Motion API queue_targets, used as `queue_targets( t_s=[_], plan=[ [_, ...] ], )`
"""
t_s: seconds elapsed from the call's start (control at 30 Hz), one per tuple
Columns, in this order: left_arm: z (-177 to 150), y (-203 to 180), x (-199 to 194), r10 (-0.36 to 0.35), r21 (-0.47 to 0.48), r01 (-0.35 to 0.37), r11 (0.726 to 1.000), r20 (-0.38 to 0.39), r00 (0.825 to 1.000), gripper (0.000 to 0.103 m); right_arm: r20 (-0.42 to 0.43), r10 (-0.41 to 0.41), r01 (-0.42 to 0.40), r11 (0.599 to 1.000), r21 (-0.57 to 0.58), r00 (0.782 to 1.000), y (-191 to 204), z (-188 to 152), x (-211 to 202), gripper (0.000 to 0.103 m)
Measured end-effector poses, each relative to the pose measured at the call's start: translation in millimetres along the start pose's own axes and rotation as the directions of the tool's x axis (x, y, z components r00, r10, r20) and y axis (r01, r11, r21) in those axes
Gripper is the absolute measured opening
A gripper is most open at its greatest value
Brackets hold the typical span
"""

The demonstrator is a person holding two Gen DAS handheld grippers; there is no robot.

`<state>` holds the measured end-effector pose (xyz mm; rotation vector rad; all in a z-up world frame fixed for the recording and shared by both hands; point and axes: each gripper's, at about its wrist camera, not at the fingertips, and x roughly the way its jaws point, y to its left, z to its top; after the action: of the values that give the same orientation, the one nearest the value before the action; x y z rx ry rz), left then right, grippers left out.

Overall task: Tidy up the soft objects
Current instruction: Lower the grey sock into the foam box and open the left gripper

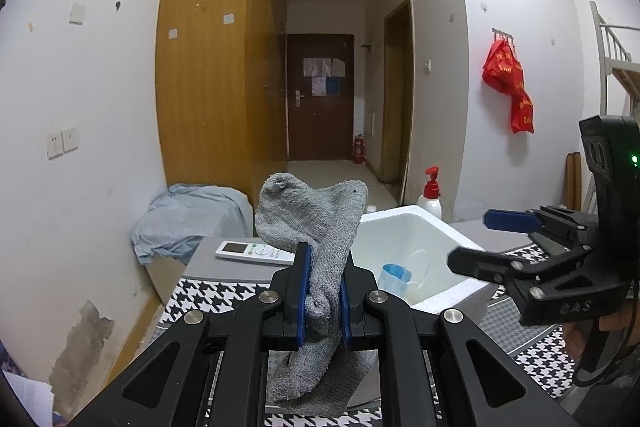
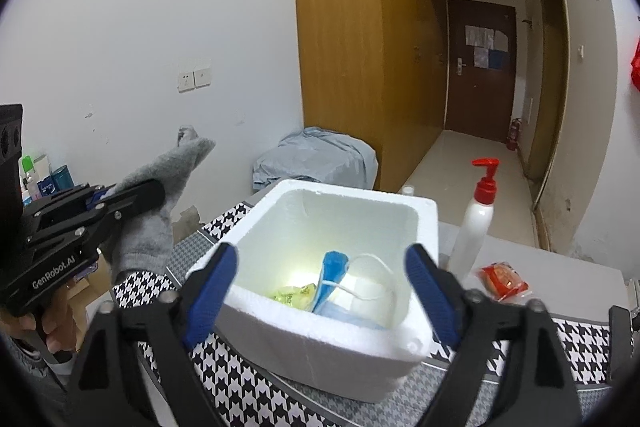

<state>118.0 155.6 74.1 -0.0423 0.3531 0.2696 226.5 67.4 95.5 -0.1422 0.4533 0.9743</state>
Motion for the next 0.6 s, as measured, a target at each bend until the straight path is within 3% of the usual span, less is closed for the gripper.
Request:
queue_targets(
  t_s=[0.6],
  plan=[
    [7, -5, 11, -0.05, 0.023, 0.051, 0.998, -0.015, 0.999, 0.013, 0.026, -0.084, 0.083, 0.996, 0.038, 0.996, -21, -17, -41, 0.103]
  ],
)
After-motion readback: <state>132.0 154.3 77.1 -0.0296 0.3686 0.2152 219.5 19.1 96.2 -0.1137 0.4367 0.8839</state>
